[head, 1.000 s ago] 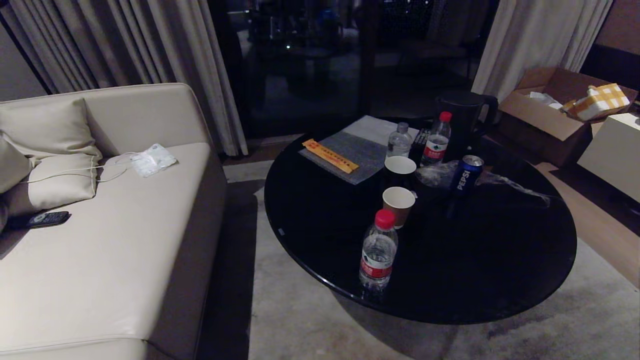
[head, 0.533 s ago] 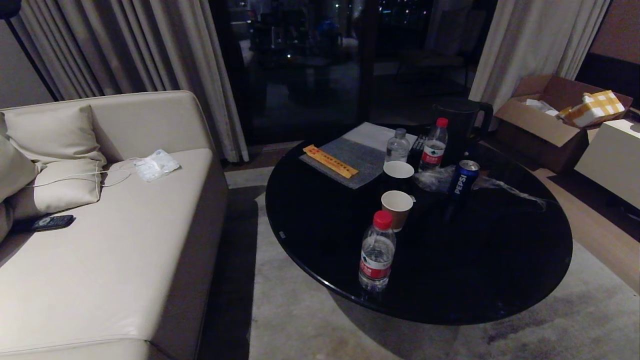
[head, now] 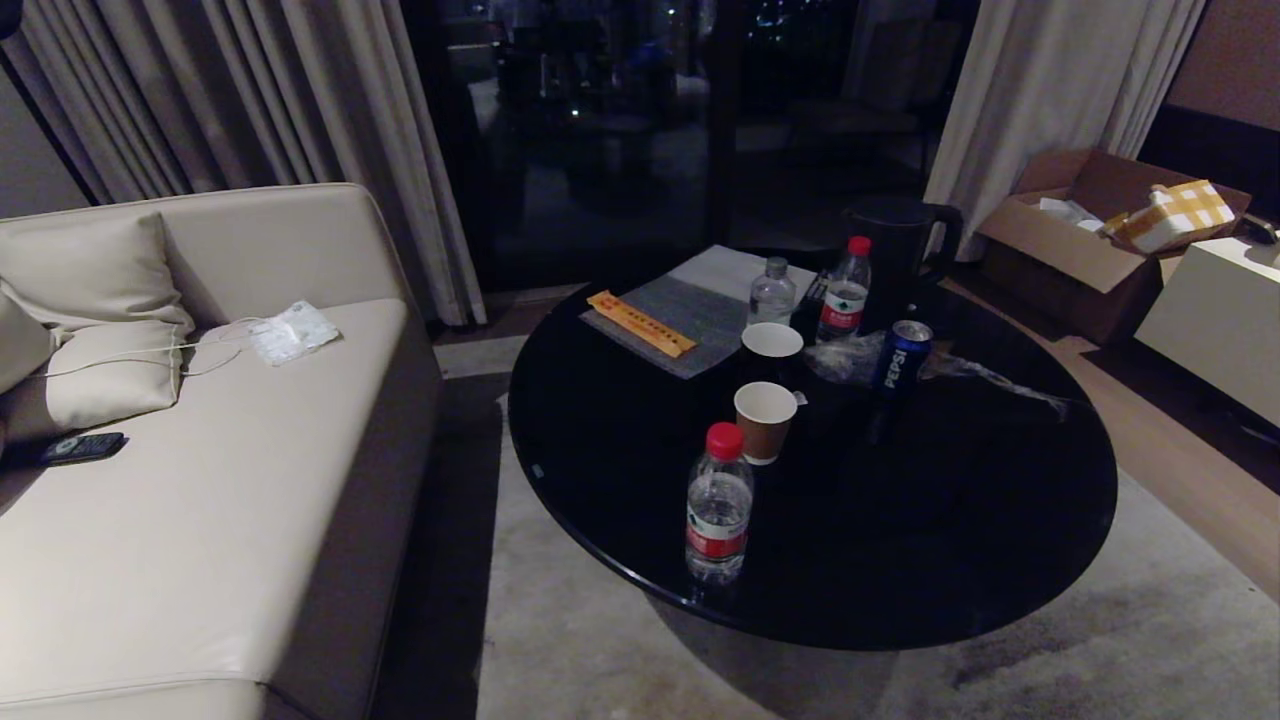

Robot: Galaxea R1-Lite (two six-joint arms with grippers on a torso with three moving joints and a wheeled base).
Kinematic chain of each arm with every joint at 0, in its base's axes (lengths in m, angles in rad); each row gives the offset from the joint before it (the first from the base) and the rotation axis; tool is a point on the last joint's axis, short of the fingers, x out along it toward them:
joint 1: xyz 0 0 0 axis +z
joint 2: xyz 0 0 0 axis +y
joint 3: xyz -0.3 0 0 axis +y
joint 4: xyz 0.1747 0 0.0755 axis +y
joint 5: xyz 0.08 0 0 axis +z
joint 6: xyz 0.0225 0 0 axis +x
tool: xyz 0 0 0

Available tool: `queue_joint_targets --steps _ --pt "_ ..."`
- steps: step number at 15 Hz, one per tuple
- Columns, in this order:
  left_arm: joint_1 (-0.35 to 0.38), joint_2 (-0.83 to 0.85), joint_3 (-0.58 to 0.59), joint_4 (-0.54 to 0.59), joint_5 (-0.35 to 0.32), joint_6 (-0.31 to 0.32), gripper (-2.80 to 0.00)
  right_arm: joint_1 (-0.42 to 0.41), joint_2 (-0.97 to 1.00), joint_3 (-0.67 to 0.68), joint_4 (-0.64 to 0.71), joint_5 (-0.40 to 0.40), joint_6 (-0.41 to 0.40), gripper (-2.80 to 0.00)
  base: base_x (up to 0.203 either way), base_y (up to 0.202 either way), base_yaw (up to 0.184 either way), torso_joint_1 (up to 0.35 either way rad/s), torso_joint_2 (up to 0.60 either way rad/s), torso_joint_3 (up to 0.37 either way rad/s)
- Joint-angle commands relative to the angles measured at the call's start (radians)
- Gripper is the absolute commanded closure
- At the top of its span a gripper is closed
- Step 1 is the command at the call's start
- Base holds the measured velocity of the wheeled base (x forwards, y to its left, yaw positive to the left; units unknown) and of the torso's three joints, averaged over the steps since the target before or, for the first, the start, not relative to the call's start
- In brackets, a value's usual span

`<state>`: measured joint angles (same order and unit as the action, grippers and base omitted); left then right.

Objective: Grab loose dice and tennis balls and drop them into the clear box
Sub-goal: Put the ball in the box

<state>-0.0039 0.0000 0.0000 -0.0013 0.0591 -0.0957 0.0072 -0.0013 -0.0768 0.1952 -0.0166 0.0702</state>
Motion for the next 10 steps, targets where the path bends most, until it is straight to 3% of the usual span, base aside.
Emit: queue_joint_targets --steps 1,6,10 --pt "-0.001 0.002 0.002 0.000 0.001 -0.001 0.00 -0.001 0.001 0.000 0.001 0.000 0.000 0.00 0.000 -0.183 0.001 0.000 0.01 0.004" --pt "-0.001 0.002 0.002 0.000 0.001 -0.001 0.00 -0.001 0.001 0.000 0.001 0.000 0.000 0.00 0.000 -0.168 0.001 0.005 0.00 0.003" --pt "-0.001 0.002 0.002 0.000 0.001 -0.001 0.00 0.000 0.001 0.000 0.000 -0.003 0.000 0.00 0.000 -0.015 0.000 0.001 0.00 0.001"
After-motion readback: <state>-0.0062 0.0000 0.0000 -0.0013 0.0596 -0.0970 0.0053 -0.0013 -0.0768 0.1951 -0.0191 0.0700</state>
